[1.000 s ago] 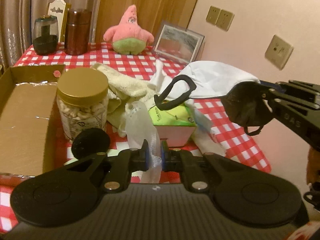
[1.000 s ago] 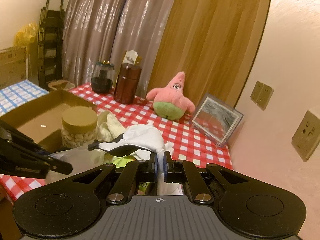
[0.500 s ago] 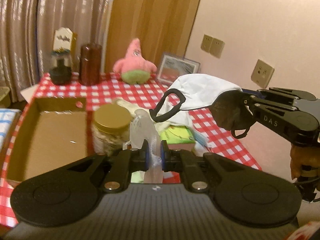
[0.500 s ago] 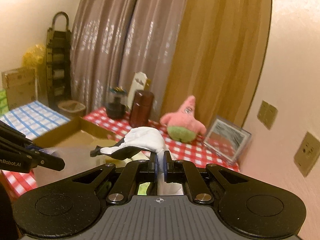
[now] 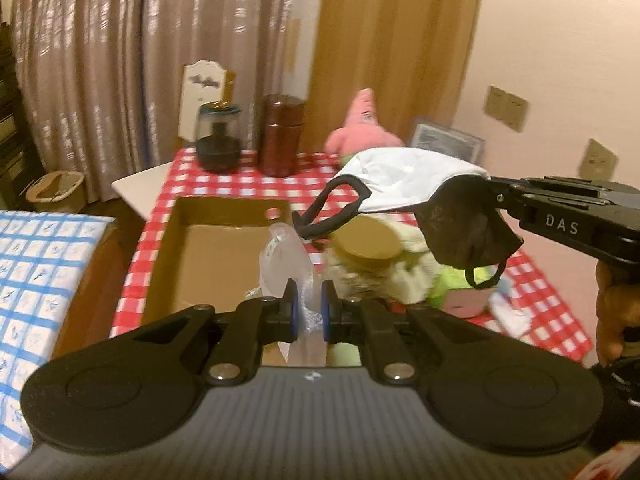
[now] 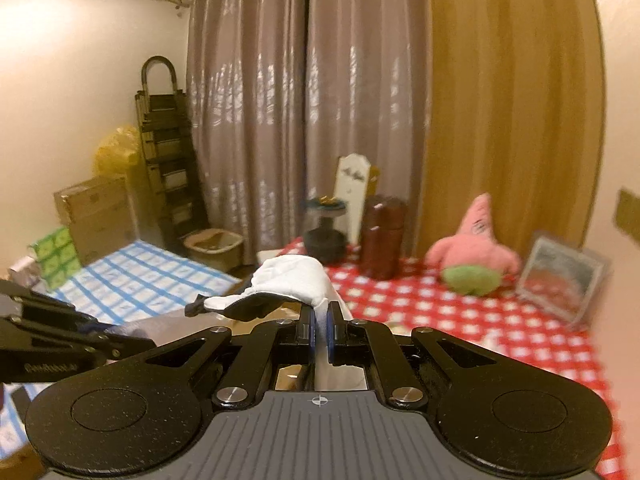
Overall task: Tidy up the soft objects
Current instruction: 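Carry both items into the cardboard box and open both grippers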
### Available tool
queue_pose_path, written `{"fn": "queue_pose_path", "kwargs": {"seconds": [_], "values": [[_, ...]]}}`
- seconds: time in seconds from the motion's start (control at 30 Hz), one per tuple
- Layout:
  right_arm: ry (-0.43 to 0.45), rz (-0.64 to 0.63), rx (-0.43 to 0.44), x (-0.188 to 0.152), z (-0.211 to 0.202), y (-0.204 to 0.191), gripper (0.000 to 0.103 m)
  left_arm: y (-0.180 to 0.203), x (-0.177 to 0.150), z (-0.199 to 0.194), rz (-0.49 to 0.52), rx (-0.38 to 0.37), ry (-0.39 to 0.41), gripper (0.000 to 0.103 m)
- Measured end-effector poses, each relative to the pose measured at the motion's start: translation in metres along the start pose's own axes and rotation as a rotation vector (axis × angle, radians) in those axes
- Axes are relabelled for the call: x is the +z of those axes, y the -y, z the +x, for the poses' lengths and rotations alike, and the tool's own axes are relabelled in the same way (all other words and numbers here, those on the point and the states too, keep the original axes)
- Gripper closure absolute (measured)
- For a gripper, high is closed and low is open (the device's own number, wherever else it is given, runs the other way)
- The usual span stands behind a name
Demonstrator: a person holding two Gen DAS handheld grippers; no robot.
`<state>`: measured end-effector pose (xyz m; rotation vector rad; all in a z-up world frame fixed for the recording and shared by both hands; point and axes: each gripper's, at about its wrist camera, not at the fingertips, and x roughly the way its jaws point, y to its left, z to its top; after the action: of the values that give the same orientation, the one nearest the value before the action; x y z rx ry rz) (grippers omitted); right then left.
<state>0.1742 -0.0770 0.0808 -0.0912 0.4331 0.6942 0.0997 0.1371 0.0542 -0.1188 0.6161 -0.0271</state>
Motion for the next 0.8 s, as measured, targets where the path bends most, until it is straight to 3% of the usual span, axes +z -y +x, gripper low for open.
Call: {"fn": "queue_pose_path", "kwargs": {"seconds": [0.37,0.6,0.8], "values": [[-0.116,0.223,0.084,-0.001,0.117,-0.018,0.097,-0.075,0.001,0.061,-0.033,0.057,-0.025,0.094],[-0.208,0.367,0.113,-0.015,0.173,-0.01,0.097,-0.098,0.001,0.108,-0.057,0.062,-0.044,0.094],[-0.313,0.408,0.132,-0.042,0.206,-0.012,0.097,-0.109,-0.021,0.136,-0.085,0.057,-0.112,0.09]]}}
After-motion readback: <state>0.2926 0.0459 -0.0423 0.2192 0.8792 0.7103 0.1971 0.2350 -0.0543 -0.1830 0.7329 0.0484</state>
